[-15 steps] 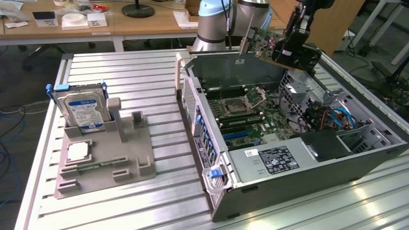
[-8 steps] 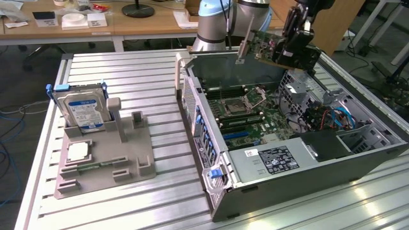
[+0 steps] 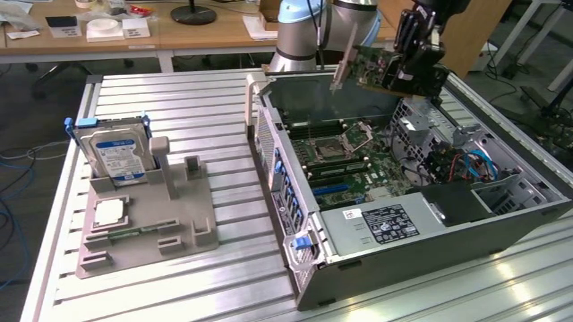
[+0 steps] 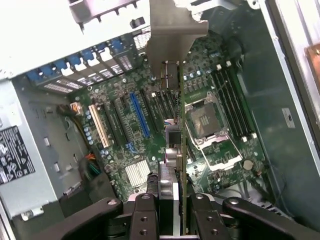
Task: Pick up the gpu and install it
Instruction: 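Insert the gpu into the slot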
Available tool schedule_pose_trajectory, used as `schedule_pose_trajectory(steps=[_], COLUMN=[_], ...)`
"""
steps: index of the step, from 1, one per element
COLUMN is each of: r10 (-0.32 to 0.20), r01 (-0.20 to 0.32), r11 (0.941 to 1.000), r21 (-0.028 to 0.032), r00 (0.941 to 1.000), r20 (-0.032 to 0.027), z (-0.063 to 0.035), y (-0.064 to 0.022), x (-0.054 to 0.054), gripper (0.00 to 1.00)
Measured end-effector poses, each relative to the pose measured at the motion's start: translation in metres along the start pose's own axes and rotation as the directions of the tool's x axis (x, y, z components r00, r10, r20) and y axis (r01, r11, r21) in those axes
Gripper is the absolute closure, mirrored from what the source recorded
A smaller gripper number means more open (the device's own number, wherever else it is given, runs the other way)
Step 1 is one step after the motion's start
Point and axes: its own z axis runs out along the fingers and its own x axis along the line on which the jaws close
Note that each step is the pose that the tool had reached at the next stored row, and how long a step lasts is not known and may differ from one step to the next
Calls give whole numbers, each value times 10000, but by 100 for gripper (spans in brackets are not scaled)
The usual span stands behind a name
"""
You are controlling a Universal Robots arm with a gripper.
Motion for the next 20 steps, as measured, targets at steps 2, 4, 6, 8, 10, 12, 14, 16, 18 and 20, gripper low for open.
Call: schedule_pose_trajectory(steps=[2, 4, 6, 8, 10, 12, 14, 16, 18, 20], r10=[-371, -729, -1087, -1383, -1471, -1521, -1574, -1780, -2130, -2473], r01=[371, 729, 1087, 1383, 1471, 1518, 1568, 1773, 2124, 2466], r11=[9993, 9973, 9941, 9904, 9889, 9873, 9856, 9820, 9750, 9670], r21=[2, 2, 0, 12, 211, 466, 637, 650, 647, 642], r00=[9993, 9973, 9941, 9904, 9891, 9884, 9875, 9840, 9770, 9689], r20=[-18, -36, -53, -65, -26, 27, 56, 50, 36, 21], z=[2, 3, 5, 7, 10, 13, 23, 51, 78, 99], y=[0, 0, -1, -1, -1, 1, 5, 5, 4, 3], x=[0, 0, 0, 0, 0, 1, 2, 3, 3, 3], gripper=[72, 72, 72, 72, 72, 72, 72, 72, 72, 72])
